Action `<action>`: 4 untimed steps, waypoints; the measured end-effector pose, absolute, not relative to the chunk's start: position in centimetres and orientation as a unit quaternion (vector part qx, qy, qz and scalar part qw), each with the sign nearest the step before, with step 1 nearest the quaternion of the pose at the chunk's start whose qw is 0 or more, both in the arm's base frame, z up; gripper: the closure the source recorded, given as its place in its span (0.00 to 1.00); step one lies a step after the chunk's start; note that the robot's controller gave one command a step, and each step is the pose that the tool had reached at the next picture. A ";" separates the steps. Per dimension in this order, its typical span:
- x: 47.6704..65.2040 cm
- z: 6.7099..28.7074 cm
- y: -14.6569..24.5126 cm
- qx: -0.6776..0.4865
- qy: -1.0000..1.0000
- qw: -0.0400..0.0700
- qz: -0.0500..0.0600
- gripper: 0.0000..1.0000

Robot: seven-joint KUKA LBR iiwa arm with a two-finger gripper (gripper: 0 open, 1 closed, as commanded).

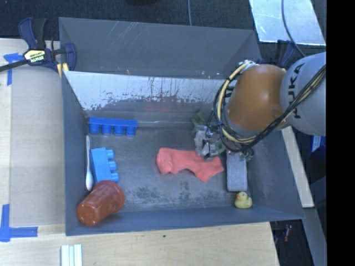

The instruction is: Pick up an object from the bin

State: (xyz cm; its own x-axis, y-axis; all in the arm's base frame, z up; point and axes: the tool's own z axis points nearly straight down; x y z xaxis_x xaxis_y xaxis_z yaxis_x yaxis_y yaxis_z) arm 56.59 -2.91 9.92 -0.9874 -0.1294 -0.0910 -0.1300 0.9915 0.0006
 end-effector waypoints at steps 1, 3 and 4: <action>54.9 11.4 -2.7 -0.062 0.997 0.048 0.003 0.00; 57.1 10.5 -0.4 0.064 0.997 0.049 0.009 0.00; 57.6 9.8 1.0 0.108 0.993 0.048 0.012 0.00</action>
Offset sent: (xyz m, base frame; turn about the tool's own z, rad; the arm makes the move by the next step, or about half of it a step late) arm 0.0000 0.0000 0.0000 0.0000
